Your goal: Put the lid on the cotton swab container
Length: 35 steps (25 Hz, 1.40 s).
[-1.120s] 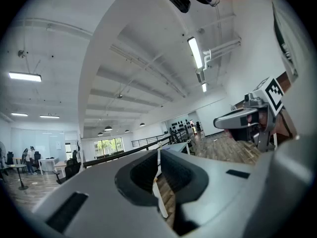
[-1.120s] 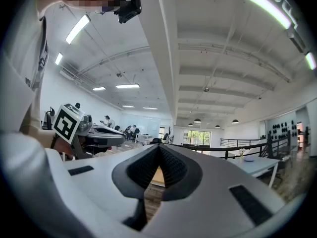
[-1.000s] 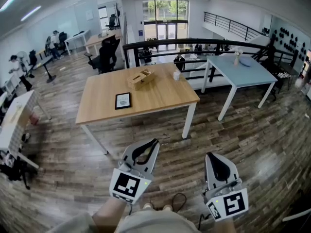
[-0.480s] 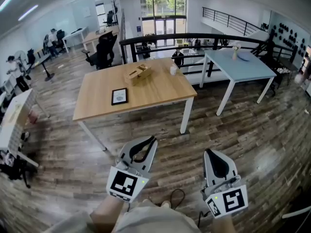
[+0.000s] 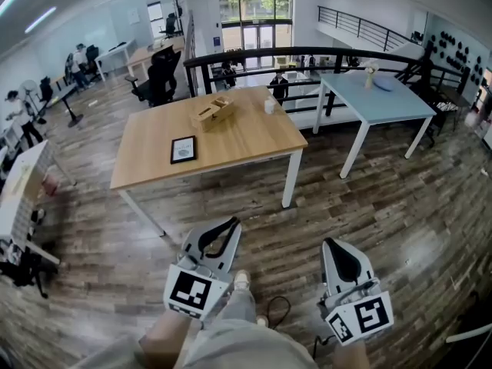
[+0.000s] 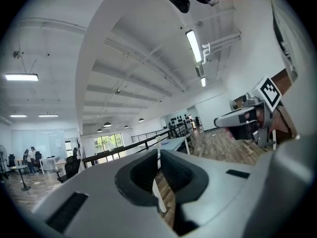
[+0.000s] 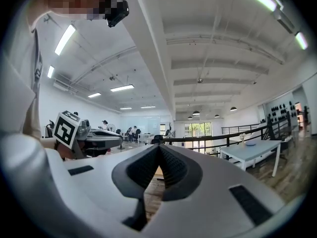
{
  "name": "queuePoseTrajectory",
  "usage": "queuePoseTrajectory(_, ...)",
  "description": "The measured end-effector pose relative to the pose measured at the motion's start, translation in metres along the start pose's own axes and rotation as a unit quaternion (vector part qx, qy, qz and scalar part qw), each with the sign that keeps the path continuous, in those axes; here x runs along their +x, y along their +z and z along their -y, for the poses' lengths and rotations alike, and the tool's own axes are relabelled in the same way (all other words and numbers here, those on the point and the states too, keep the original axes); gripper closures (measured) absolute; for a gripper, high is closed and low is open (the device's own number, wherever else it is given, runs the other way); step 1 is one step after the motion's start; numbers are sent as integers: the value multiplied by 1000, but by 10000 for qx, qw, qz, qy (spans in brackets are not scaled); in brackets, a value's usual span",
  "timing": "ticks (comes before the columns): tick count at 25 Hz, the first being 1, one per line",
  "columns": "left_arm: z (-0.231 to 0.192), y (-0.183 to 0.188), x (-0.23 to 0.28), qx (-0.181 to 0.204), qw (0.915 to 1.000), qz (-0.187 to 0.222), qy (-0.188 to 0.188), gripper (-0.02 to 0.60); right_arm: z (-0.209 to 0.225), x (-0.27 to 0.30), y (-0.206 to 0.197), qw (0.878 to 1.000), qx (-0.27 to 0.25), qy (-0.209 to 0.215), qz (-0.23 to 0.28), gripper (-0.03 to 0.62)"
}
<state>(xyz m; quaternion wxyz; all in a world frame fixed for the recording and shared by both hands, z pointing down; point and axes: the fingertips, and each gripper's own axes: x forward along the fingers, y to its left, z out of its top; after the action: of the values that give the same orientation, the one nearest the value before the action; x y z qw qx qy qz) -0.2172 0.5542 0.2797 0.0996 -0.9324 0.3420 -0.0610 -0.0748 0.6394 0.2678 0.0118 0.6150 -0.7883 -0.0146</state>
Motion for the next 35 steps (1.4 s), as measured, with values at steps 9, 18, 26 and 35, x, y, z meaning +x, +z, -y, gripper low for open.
queuePoseTrajectory(9,-24,-11,53,-93,9998,91,-121,546,26,48,-17,9994,-191,28,-284,568)
queuePoseTrajectory(18,-92,-36,140,-124,9998,4,-169,546,66,152,-31,9984,-282,115,-478,568)
queuePoseTrajectory(26,-180,-55,247,-207,9992,-107,-315,546,114,281,-30,9970,-329,104,-689,568)
queuePoseTrajectory(35,-277,-69,345,-166,9988,-78,-443,546,159,413,-25,9959,-421,-97,-790,568)
